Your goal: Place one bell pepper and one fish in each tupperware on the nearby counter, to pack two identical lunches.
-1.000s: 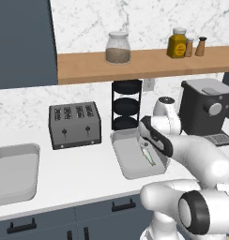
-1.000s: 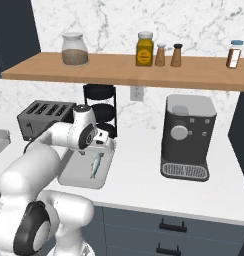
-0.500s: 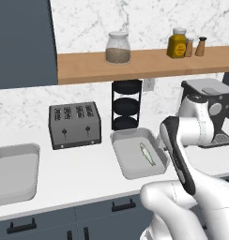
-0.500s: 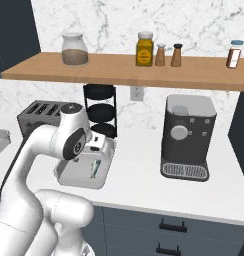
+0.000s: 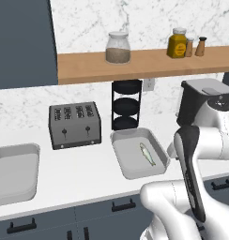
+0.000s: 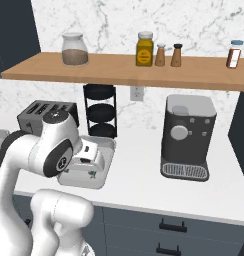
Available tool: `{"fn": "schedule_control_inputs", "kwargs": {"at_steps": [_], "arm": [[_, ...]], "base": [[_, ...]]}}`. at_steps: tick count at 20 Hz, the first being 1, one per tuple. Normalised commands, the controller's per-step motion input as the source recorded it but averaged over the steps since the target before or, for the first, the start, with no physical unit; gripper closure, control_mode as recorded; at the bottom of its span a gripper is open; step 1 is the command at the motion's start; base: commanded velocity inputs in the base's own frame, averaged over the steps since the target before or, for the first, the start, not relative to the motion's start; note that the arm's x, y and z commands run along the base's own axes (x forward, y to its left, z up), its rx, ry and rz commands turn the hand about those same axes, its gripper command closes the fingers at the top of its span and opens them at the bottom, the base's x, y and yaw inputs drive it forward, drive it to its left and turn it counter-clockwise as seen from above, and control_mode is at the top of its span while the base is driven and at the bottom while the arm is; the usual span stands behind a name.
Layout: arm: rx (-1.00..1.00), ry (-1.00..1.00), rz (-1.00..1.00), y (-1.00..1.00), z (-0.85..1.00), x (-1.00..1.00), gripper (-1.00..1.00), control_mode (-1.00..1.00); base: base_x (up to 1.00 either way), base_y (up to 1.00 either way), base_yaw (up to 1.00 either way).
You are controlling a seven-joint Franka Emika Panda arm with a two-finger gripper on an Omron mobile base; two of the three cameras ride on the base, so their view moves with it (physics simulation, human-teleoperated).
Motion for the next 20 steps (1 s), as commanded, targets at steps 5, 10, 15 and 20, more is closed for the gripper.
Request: {"fn": "schedule_control_inputs", "kwargs": {"at_steps": [5, 10, 15, 20], "arm": [[0.0, 0.0, 0.0, 0.0, 0.0, 0.0, -1.0, -1.0], [0.0, 0.0, 0.0, 0.0, 0.0, -0.01, -1.0, 1.0], [0.0, 0.0, 0.0, 0.0, 0.0, 0.0, -1.0, 1.0], [0.0, 0.0, 0.0, 0.0, 0.0, 0.0, -1.0, 1.0]], "base": [[0.0, 0.0, 0.0], [-0.37, -0.1, -0.01], [-1.0, -0.73, -0.21], [-0.84, -0.93, -0.37]]}}
